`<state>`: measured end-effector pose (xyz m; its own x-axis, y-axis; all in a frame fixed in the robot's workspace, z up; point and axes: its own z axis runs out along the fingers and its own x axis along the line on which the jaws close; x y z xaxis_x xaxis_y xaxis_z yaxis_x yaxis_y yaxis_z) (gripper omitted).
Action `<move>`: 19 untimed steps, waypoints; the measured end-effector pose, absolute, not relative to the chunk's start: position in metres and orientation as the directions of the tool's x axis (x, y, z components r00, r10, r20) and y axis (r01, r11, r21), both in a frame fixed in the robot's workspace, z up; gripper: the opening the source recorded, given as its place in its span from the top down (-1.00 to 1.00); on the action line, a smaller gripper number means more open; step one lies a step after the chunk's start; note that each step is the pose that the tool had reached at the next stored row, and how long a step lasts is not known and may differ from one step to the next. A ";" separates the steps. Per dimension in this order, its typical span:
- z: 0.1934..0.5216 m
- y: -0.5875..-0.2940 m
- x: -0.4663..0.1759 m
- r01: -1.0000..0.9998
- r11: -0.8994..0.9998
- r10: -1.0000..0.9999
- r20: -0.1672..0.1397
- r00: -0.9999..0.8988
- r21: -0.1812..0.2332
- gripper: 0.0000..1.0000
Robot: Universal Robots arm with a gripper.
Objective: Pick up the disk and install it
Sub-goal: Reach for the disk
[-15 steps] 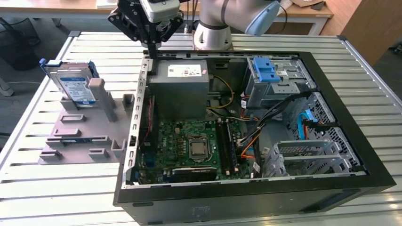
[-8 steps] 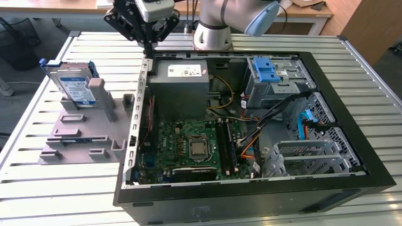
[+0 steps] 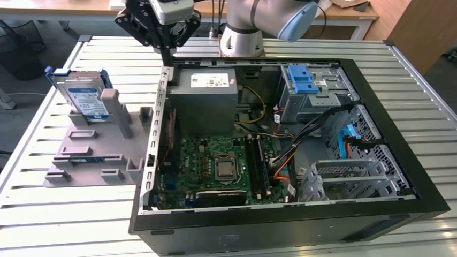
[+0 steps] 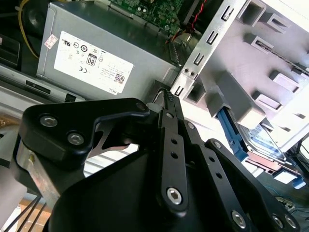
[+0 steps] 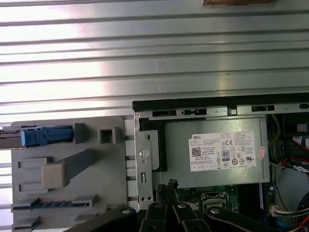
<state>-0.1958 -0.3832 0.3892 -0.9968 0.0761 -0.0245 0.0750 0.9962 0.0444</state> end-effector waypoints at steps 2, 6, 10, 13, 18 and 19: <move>0.389 -0.383 -0.196 0.075 0.996 0.076 -0.024 -0.997 0.044 0.79; 0.389 -0.383 -0.197 0.075 0.996 0.076 -0.025 -0.997 0.044 0.79; 0.389 -0.382 -0.200 0.072 0.996 0.073 -0.024 -0.997 0.044 0.79; 0.389 -0.382 -0.202 0.063 0.997 0.064 -0.024 -0.998 0.044 0.79; 0.389 -0.379 -0.207 0.062 0.997 0.064 -0.024 -0.998 0.044 0.79; 0.389 -0.378 -0.208 0.062 0.997 0.064 -0.025 -0.998 0.044 0.79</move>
<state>-0.2079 -0.3783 0.3886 -0.9977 0.0636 -0.0245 0.0624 0.9971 0.0444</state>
